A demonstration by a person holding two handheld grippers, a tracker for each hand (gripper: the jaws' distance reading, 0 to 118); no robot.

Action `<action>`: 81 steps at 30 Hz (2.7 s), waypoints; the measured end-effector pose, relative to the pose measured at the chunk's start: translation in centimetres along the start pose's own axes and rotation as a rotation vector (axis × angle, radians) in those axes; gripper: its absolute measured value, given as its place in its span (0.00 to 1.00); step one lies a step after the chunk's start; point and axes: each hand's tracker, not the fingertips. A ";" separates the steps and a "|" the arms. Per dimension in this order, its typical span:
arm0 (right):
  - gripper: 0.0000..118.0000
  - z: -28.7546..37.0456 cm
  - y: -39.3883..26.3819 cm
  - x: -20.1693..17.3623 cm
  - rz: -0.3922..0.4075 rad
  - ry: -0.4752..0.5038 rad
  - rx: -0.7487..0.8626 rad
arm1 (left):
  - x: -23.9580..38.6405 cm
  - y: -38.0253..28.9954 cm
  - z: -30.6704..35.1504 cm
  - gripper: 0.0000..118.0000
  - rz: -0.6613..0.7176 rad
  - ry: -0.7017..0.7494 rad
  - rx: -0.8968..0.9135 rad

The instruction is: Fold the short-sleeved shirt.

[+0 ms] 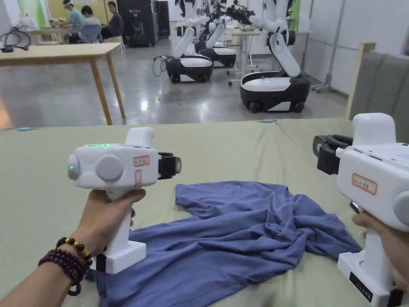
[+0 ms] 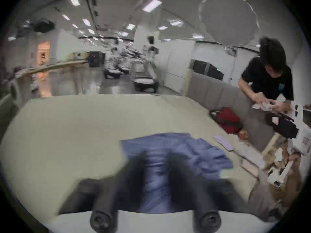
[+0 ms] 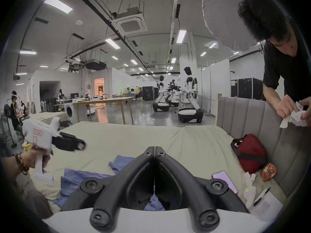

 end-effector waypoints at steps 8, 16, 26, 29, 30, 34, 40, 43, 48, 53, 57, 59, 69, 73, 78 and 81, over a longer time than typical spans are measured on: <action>0.00 -1.1 -0.8 -3.7 0.000 0.070 -0.031 | -10.8 -4.6 5.9 0.00 0.150 0.195 -0.110; 0.00 -1.3 -2.0 -5.2 0.009 0.106 -0.078 | -13.9 -10.4 0.6 0.93 0.156 0.289 -0.366; 0.00 -1.7 -3.2 -4.1 0.029 0.093 -0.122 | -13.2 -15.0 -2.7 0.86 0.139 0.283 -0.457; 0.00 -1.9 -3.6 -3.7 0.034 0.083 -0.135 | -11.2 -15.4 -2.0 0.63 0.007 0.319 -0.412; 0.00 -2.0 -3.8 -3.5 0.032 0.081 -0.141 | -10.8 -15.2 -1.8 0.47 -0.018 0.328 -0.402; 0.00 -2.4 -4.5 -2.9 0.017 0.066 -0.160 | -9.4 -15.4 -1.6 0.02 -0.044 0.323 -0.384; 0.01 -6.3 -5.4 3.6 -0.027 0.040 -0.312 | -10.2 -13.9 0.3 0.02 0.068 0.252 -0.303; 0.59 -9.4 -7.5 8.4 0.031 -0.031 -0.486 | -10.2 -12.6 1.2 0.02 0.096 0.212 -0.254; 0.96 -11.0 -11.0 13.4 0.001 -0.107 -0.629 | -8.3 -11.3 1.3 0.02 0.064 0.207 -0.261; 0.96 -11.1 -13.6 15.1 0.006 -0.099 -0.811 | -7.4 -11.2 0.7 0.02 0.060 0.199 -0.275; 0.91 -11.8 -15.6 14.3 0.014 -0.032 -0.863 | -6.7 -11.2 0.1 0.02 0.057 0.191 -0.293; 0.70 -12.4 -16.2 13.6 0.014 -0.001 -0.888 | -6.6 -11.2 -0.2 0.02 0.049 0.194 -0.302; 0.04 -10.1 -13.9 11.6 0.083 -0.028 -0.643 | -6.8 -10.1 0.8 0.02 0.068 0.186 -0.207; 0.04 -7.0 -8.2 11.0 0.025 -0.007 -0.348 | -7.2 -6.5 3.5 0.02 0.105 0.130 -0.052; 0.04 -7.5 1.4 8.3 0.088 0.039 -0.157 | -6.5 0.9 6.5 0.02 0.084 0.108 0.125; 0.04 -8.5 7.8 6.4 0.092 0.101 -0.082 | -6.7 7.0 7.9 0.02 0.098 0.073 0.202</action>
